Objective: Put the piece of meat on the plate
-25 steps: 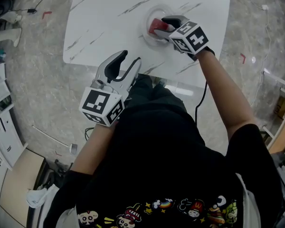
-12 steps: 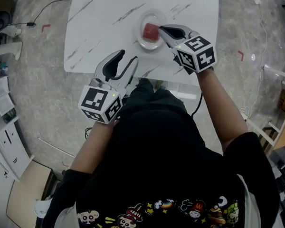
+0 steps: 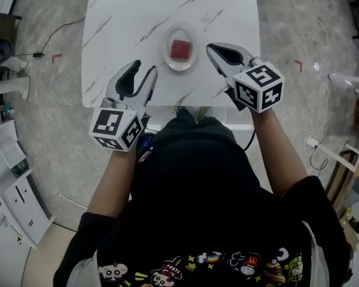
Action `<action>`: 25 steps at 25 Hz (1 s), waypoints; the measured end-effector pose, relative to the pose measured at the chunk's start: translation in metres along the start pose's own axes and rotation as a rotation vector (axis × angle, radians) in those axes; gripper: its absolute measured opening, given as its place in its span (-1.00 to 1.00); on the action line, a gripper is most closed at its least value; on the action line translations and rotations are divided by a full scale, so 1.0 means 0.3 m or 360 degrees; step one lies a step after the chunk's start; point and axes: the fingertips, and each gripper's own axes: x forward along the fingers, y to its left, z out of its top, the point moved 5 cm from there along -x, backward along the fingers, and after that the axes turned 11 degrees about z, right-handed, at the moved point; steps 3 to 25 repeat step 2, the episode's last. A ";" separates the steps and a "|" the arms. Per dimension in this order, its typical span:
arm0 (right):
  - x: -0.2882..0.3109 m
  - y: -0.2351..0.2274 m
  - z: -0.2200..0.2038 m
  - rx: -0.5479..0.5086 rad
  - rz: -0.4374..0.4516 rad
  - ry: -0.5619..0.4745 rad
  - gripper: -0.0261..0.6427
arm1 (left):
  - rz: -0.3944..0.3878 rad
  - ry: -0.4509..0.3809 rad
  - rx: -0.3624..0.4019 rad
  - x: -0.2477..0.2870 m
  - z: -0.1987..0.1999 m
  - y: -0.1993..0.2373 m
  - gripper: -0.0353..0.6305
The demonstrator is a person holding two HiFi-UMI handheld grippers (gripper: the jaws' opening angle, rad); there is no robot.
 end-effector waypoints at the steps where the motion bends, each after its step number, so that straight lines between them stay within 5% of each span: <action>1: -0.023 0.006 0.002 0.0005 -0.0014 -0.0013 -0.84 | 0.0003 -0.0010 0.0012 -0.002 0.006 0.001 -0.03; 25: -0.046 0.011 0.004 0.0009 -0.0028 -0.0026 -0.84 | 0.0007 -0.0020 0.0023 -0.003 0.012 0.002 -0.04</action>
